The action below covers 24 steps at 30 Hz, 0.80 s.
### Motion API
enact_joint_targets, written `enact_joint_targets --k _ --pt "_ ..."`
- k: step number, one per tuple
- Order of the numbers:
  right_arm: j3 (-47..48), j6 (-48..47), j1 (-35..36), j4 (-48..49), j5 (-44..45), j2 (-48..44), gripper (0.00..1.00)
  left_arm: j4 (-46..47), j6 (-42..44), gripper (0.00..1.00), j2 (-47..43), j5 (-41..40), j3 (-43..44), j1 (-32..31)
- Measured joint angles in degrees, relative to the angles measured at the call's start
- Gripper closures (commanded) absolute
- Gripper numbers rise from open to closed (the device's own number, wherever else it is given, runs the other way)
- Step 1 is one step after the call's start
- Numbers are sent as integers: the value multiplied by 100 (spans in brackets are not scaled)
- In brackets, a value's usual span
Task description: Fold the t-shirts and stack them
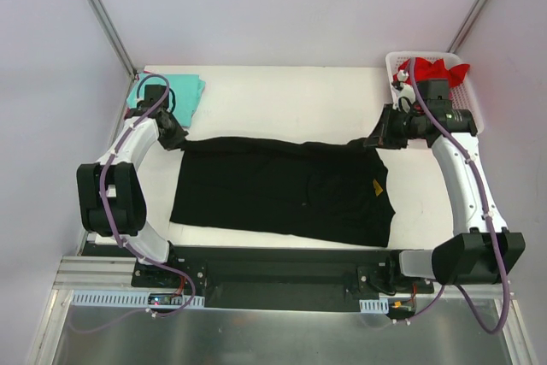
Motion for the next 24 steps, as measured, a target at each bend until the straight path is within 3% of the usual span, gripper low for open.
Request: enact_joint_targets --k 7,16,24 --pt "-407 -39 31 -142 236 -468 99 -24 52 100 -11 -42 -35 11" --pt "-417 -81 33 -166 315 -586 99 -66 313 100 566 -22 1150 114" --pt "-459 -149 33 -168 402 -581 99 -72 422 100 787 127 1342 138"
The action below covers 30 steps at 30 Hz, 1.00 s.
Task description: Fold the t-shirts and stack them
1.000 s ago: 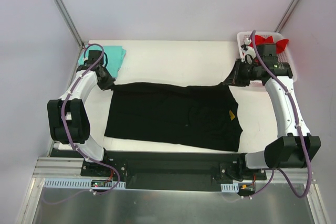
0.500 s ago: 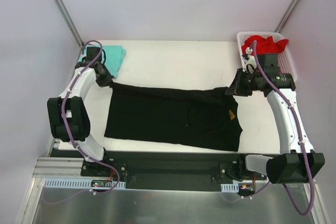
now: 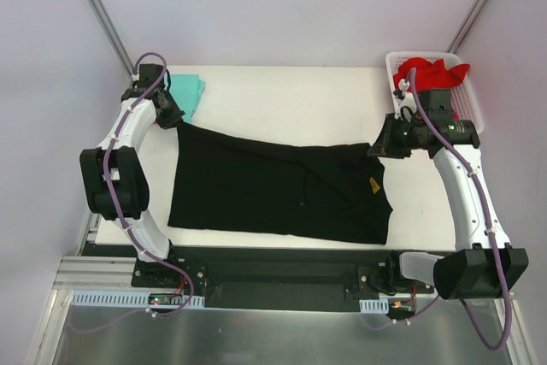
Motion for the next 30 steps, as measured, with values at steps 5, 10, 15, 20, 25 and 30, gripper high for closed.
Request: enact_joint_targets --k 5,10,15,20,25,30 --pt "-468 48 2 243 -50 -11 86 -13 13 100 2 33 0 11" --pt "-1373 221 2 732 -317 -4 72 -17 11 100 2 109 0 9" --pt "-1698 363 24 1250 -501 142 61 -17 11 100 2 160 0 9" --pt "-2232 415 17 1788 -402 240 60 -17 11 100 2 166 0 7" --pt "-2627 595 -68 2282 -341 713 64 -17 11 100 9 175 0 4" --pt "-2664 678 -138 2680 -238 1213 67 -17 13 100 9 175 0 -2"
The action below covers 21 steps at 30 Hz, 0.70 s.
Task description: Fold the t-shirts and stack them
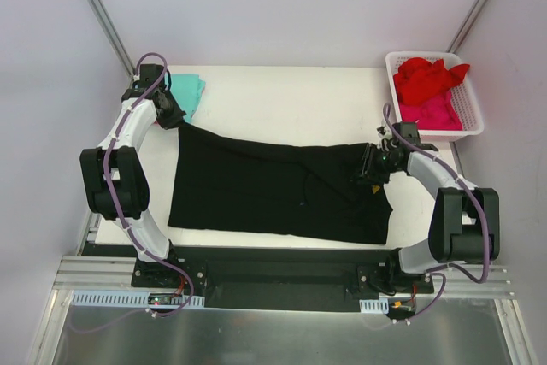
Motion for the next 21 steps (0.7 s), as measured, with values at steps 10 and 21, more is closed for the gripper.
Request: enact_joint_targets --k 10,21 --pt "0 9 -380 321 20 472 69 0 2 100 0 0 7 0" --pt "-140 11 -407 372 -39 592 69 -2 2 100 0 2 7 0"
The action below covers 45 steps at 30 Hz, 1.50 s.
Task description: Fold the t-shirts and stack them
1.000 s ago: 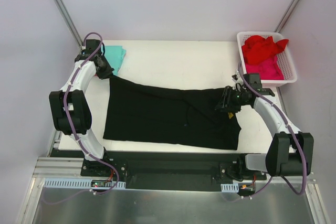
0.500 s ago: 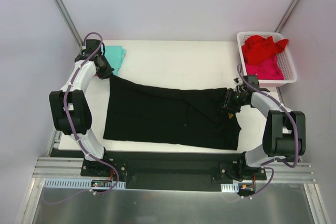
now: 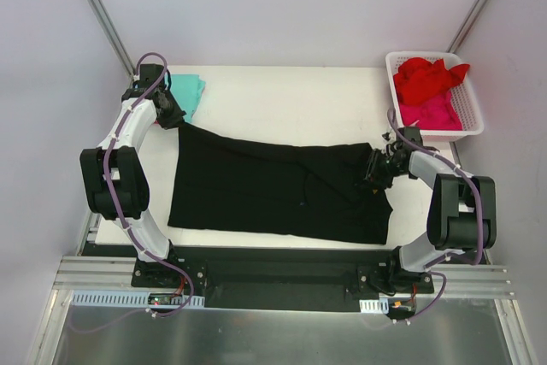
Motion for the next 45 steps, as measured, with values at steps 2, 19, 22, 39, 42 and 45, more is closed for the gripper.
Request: enact_joint_targets --k 2,19,22,39,42,45 --pt "-55 2 17 -2 -4 0 69 0 0 100 0 0 0 0" --pt "-234 9 188 -50 -50 -109 71 0 -2 100 0 7 0 0" --pt "-236 26 260 -55 -48 -129 71 0 -2 100 0 9 0 0" --pt "-450 57 542 -85 -48 -142 99 0 -2 100 0 11 0 0" --pt "-457 66 549 -87 -57 -142 99 0 -2 100 0 13 0 0" --pt "-450 63 551 -94 -55 -142 99 2 0 100 0 11 0 0"
